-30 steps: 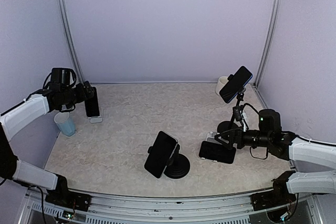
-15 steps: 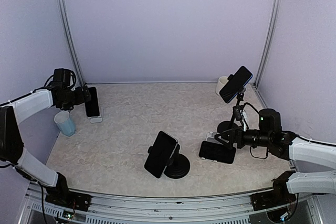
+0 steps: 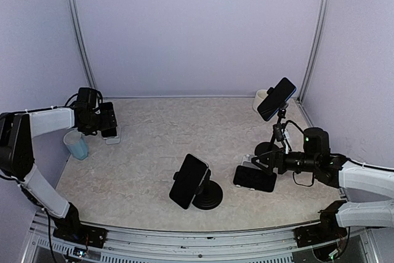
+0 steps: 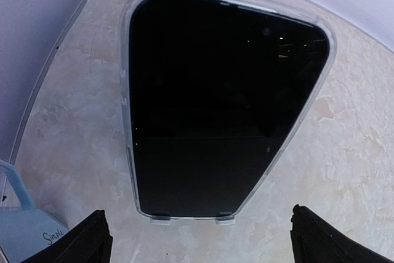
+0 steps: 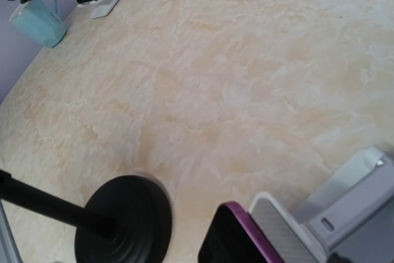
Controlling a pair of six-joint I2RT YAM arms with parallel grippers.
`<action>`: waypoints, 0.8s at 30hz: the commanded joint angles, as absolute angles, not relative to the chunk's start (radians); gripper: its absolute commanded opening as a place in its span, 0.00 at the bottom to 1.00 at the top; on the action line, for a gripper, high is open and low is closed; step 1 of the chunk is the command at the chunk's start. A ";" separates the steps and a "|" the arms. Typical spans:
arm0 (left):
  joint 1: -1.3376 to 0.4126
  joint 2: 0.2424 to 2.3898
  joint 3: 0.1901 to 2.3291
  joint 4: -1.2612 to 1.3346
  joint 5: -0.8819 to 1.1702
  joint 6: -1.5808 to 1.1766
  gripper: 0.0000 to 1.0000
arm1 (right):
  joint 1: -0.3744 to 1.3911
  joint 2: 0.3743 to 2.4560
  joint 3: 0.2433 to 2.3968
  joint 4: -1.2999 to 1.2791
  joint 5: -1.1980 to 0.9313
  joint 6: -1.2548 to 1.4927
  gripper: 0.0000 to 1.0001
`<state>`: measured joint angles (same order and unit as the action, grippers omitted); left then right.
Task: Remove the phone from the phone stand
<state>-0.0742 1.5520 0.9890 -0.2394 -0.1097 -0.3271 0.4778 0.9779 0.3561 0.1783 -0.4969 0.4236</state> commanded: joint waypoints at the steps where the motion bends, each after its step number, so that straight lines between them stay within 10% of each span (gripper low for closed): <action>1: -0.095 1.571 0.972 -0.222 -0.187 -0.318 0.99 | 0.491 0.986 0.367 0.213 -0.499 0.421 0.91; 24: -0.132 1.757 0.953 -0.173 -0.210 -0.337 0.93 | 0.491 1.001 0.345 0.240 -0.494 0.420 0.91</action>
<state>-0.1246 1.7306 0.9539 -0.2146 -0.1993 -0.3397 0.4778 1.0054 0.3561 0.2153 -0.4969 0.4240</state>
